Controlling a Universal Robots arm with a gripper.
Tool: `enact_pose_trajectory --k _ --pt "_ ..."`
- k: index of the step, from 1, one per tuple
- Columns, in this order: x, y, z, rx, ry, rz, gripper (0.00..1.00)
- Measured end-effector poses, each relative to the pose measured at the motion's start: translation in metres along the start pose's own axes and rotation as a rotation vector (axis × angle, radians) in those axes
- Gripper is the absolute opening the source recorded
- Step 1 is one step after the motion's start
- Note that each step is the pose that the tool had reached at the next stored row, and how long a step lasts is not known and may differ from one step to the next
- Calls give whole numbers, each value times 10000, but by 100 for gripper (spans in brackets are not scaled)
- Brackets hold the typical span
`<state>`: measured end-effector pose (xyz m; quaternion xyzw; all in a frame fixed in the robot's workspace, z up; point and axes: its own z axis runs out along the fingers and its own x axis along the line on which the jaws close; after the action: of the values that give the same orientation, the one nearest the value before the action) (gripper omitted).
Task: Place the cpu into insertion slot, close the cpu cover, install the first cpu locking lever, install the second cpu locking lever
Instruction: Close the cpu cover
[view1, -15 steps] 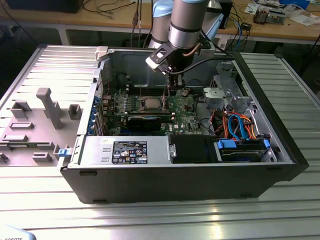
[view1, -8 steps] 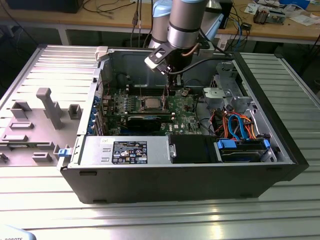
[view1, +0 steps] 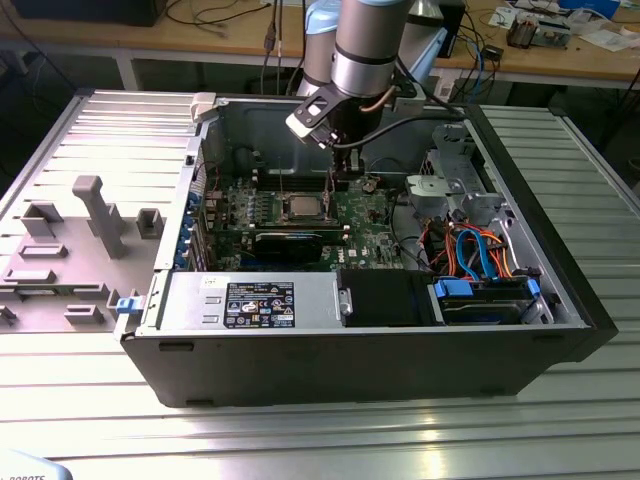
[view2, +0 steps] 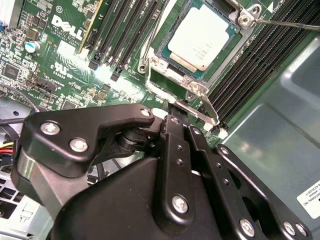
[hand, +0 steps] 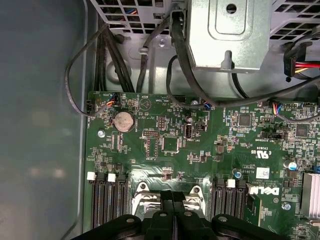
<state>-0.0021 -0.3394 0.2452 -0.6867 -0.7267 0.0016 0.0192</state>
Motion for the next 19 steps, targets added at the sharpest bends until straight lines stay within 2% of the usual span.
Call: enact_pose_trajectory --k 19 --pt "6 -103 10 0 0 1 11"
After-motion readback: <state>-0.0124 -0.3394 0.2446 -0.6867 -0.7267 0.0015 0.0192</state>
